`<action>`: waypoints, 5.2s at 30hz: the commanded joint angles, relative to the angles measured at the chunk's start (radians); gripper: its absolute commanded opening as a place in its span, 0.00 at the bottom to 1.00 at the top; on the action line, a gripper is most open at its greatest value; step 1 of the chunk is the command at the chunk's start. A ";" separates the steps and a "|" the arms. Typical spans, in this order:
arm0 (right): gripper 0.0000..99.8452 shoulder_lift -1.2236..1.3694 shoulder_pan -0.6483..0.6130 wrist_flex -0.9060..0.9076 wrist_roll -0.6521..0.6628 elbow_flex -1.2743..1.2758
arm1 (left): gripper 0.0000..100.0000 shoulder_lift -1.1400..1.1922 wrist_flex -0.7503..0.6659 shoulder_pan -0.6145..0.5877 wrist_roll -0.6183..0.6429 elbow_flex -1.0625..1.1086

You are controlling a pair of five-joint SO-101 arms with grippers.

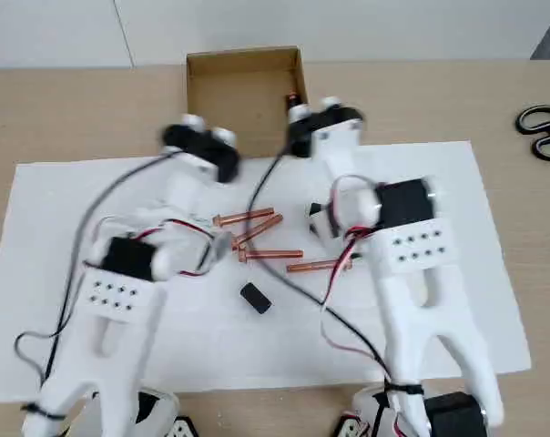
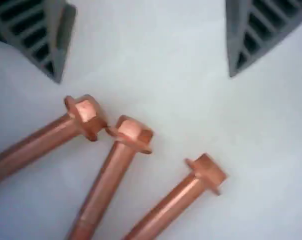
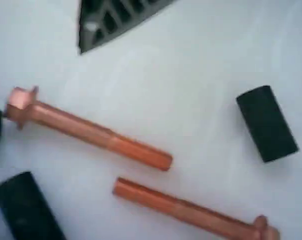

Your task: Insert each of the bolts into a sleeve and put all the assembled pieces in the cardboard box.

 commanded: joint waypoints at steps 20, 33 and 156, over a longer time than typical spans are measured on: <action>0.22 -0.005 0.466 -0.001 0.080 0.071 | 0.21 0.726 0.084 0.353 -0.164 -0.636; 0.22 -0.002 0.464 -0.013 0.077 0.071 | 0.20 0.733 0.143 0.385 -0.253 -0.638; 0.22 -0.361 -0.019 -0.360 -0.031 0.500 | 0.01 0.364 0.144 -0.049 0.270 -0.510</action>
